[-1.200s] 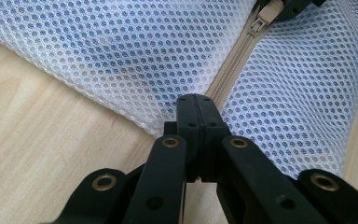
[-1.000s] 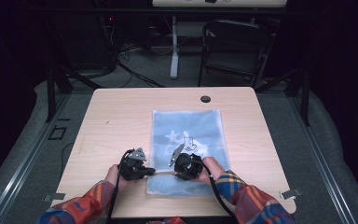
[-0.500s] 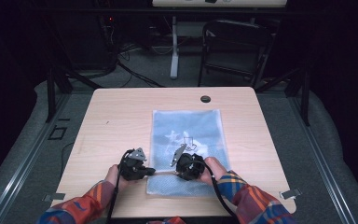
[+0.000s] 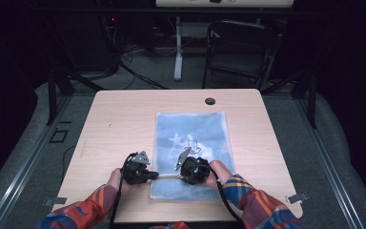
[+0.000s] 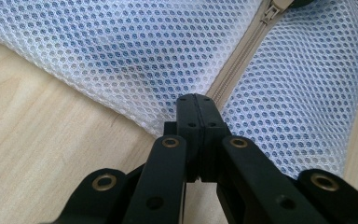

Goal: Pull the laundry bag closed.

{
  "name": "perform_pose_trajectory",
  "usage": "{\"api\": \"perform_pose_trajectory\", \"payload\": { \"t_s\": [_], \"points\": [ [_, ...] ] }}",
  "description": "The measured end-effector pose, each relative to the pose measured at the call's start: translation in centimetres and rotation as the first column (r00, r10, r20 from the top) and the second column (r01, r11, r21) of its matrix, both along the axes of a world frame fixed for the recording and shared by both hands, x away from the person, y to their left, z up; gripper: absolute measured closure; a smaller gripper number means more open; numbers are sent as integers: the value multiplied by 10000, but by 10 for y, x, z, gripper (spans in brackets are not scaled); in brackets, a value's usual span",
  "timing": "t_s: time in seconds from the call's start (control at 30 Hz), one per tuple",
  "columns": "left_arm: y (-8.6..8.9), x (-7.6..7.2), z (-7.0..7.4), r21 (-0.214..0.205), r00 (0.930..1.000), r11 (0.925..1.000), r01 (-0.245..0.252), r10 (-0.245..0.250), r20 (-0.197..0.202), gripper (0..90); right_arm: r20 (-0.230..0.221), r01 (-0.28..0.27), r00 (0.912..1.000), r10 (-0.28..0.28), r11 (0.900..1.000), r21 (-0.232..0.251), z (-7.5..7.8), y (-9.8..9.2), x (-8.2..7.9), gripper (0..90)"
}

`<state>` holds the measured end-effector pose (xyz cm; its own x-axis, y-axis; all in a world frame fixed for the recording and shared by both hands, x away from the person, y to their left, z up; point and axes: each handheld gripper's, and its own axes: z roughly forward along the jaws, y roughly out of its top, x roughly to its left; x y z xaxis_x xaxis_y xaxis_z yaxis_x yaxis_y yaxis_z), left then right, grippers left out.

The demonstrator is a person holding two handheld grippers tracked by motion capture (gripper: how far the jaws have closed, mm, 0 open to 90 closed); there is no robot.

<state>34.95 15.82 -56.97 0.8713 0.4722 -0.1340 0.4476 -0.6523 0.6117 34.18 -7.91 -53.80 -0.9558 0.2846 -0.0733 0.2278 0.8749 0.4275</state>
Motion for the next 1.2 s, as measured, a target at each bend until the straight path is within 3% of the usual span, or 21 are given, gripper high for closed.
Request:
{"api": "perform_pose_trajectory", "payload": {
  "t_s": [0.37,0.67,0.77,0.9,0.93,1.1,1.2],
  "points": [
    [-1,0,0,126,10000,9999,-24,23,43,900,-91,58,9999,-58,10000,75,1,-3,0,821],
    [-1,1,1,5,9998,10000,-74,74,-208,900,-1,79,10000,-79,9998,166,2,-5,-1,820],
    [-1,0,6,-476,9994,9987,206,-218,-257,900,125,70,9999,-71,9999,97,1,-2,0,819],
    [-12,-4,4,-246,9957,9964,812,-822,-438,880,223,40,9997,-43,9999,132,-1,1,0,819],
    [-14,-5,2,74,9960,9968,791,-787,-427,881,226,20,9997,-23,10000,98,-1,2,0,819],
    [-9,0,0,-110,9950,9998,187,-197,-981,900,257,-30,9997,29,10000,51,2,-1,1,820],
    [-8,0,0,-165,9944,9998,75,-92,-1056,900,241,27,9997,-27,10000,-20,3,-5,2,821]
  ]
}}
